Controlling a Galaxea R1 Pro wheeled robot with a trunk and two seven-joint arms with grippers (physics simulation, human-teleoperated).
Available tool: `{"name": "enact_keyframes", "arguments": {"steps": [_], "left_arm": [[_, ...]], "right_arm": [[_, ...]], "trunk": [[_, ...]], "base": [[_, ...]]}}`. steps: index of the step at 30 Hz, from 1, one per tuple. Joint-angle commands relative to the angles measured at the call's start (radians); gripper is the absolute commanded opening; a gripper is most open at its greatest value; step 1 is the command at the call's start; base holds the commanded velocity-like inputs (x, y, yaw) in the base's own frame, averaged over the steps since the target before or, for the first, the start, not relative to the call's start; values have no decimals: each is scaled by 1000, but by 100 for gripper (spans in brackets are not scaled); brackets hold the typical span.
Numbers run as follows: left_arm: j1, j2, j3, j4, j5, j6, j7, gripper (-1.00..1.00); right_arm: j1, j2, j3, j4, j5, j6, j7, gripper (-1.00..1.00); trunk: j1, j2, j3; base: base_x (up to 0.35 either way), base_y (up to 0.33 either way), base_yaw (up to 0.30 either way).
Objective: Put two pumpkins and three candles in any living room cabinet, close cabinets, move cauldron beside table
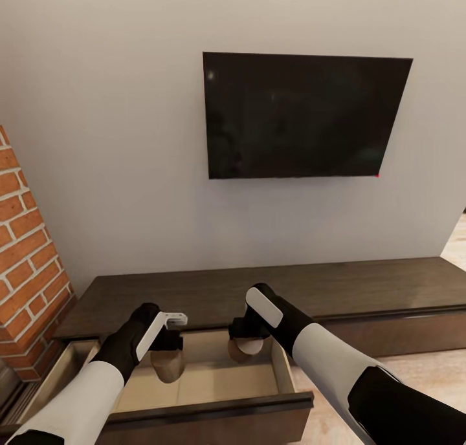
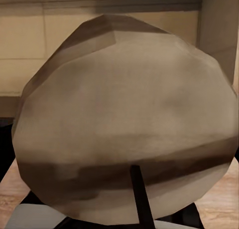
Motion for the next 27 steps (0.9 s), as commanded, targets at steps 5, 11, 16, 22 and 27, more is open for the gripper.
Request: {"name": "enact_keyframes", "arguments": {"steps": [5, 11, 16, 22, 27], "left_arm": [[-1, 0, -5, -1, 10, 3, 7, -100], [-1, 0, -5, -1, 10, 0, 7, -100], [-1, 0, -6, -1, 10, -9, 6, -100], [-1, 0, -6, 3, 10, -26, 6, -100], [-1, 0, -6, 5, 10, -30, 6, -100]], "right_arm": [[-1, 0, 5, -1, -10, 1, -9, -100], [-1, 0, 5, -2, -10, 2, -9, -100], [-1, 0, 10, -6, -10, 1, -9, -100], [-1, 0, 23, -27, -10, 2, -7, -100], [-1, 0, 37, -35, -10, 2, -6, -100]], "trunk": [[19, -36, -17], [42, -78, -36], [61, -113, -51], [84, -155, -70], [103, -190, -86]], "base": [[0, 0, 0], [0, 0, 0], [0, 0, 0], [0, 0, 0], [0, 0, 0]]}}
